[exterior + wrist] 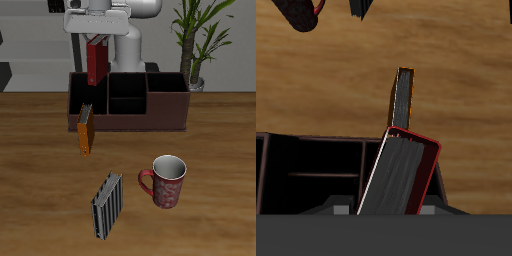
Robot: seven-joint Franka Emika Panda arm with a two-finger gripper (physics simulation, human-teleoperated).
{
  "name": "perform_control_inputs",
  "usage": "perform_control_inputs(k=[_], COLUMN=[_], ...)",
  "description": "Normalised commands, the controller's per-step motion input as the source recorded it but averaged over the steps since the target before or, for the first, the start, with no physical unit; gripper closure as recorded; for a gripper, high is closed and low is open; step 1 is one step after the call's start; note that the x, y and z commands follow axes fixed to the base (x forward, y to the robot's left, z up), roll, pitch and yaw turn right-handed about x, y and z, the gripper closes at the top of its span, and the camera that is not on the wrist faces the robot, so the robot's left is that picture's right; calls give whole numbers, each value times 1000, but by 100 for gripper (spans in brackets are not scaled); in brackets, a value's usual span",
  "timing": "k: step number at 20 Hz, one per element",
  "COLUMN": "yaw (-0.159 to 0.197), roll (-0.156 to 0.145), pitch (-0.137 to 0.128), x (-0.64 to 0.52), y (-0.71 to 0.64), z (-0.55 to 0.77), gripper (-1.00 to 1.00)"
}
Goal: Place the red book into the back desk caddy's left compartment
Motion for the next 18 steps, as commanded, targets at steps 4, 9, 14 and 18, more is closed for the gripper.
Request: perform_control_inputs(k=[4, 9, 14, 18], yaw=[12, 17, -41, -19], roll=[-46, -26, -14, 15], pitch=[33, 20, 45, 26], x=[-47, 25, 97, -53], y=[-263, -192, -93, 109], z=[-143, -144, -169, -136], gripper=[100, 100, 100, 100])
